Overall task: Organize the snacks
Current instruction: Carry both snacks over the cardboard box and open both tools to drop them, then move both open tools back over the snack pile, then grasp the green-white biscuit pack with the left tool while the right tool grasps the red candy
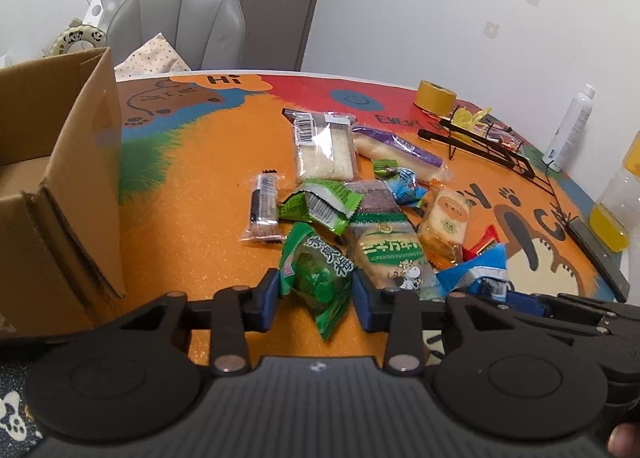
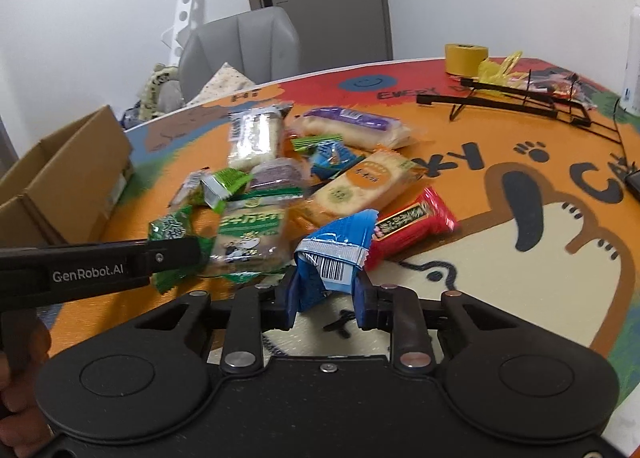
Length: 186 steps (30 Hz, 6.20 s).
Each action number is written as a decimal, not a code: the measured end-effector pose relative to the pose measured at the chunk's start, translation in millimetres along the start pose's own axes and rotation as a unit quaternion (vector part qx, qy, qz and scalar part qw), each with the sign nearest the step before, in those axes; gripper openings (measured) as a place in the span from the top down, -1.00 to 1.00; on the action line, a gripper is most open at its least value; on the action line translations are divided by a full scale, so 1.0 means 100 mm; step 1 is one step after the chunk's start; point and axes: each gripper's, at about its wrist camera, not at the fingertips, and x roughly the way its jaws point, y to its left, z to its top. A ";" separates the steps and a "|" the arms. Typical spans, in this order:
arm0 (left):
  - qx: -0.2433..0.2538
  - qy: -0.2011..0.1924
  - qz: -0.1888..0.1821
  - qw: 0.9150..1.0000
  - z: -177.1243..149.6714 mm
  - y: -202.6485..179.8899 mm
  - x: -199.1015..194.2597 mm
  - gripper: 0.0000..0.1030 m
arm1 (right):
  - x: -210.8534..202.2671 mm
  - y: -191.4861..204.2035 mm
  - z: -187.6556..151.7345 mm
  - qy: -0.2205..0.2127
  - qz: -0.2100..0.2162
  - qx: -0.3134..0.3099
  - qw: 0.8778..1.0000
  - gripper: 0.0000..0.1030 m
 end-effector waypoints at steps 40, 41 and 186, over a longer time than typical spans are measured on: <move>-0.027 -0.120 0.030 0.992 0.47 0.63 -1.09 0.30 | -0.23 0.94 0.59 -0.075 0.102 -0.021 0.992 0.53; -0.028 -0.121 0.032 0.992 0.48 0.67 -1.11 0.30 | -0.22 0.98 0.60 -0.075 0.105 -0.023 0.991 0.53; -0.008 0.022 -0.012 1.000 0.25 -0.41 0.36 -0.37 | 0.39 -0.69 0.37 0.001 -0.021 0.100 0.995 -0.24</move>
